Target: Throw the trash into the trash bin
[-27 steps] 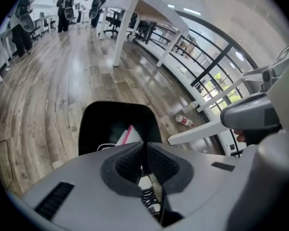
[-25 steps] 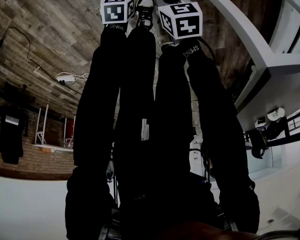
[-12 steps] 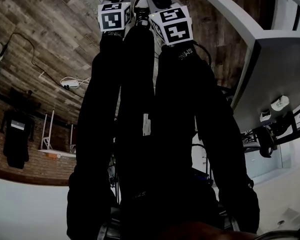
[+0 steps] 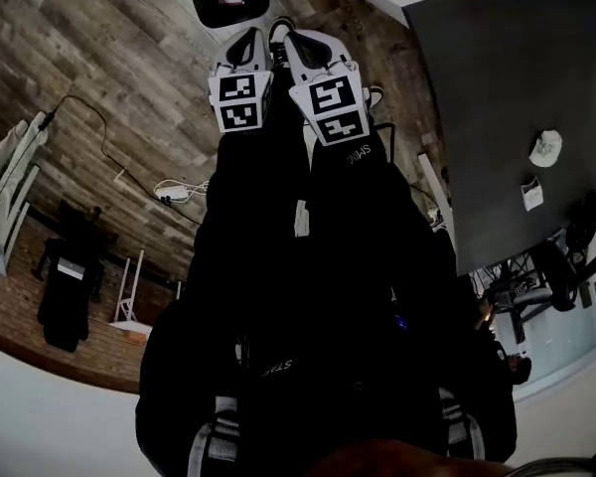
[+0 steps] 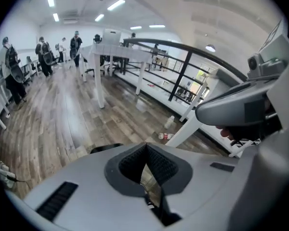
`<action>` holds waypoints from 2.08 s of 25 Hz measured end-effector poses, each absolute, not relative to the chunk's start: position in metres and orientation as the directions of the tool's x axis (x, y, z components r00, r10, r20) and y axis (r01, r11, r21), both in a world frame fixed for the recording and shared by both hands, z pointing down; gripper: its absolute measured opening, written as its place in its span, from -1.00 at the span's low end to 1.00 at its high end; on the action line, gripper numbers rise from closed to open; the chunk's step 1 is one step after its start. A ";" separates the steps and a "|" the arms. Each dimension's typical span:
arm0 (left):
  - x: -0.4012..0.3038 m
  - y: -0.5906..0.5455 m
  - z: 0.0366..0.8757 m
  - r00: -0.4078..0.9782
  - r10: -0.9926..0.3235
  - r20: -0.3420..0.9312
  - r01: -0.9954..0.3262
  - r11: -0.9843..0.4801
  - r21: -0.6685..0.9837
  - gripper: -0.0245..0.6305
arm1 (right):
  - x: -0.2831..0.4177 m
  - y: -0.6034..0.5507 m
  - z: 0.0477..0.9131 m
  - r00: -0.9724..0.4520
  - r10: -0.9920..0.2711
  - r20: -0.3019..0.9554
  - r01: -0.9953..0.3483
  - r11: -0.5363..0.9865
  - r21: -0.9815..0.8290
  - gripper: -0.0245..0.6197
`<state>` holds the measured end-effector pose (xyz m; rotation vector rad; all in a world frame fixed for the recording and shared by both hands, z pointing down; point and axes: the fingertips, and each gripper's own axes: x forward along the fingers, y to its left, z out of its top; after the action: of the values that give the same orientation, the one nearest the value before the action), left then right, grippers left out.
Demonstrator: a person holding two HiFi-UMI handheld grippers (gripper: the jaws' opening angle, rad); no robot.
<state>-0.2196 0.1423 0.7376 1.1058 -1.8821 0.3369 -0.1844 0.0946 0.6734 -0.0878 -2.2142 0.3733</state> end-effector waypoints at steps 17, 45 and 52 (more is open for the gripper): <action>-0.113 -0.008 0.452 -0.127 -0.812 0.570 -0.936 0.288 0.202 -0.92 | -0.055 -0.053 0.420 -0.800 -0.263 0.540 -0.400 0.904 -0.152 -0.88; 0.276 -0.170 0.233 0.519 -0.829 0.210 -0.853 -0.487 0.187 -0.92 | 0.347 -0.160 0.214 -0.282 -0.927 0.248 -0.959 0.278 -0.052 -0.88; 0.313 -0.186 0.200 0.593 -0.789 0.160 -0.806 -0.581 0.117 -0.92 | 0.371 -0.174 0.180 -0.238 -0.955 0.177 -0.971 0.236 -0.036 -0.88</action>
<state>0.3134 -0.1856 0.2003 2.6416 -1.3361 0.1345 0.3710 -0.1740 0.1798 1.8605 -2.3744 0.2085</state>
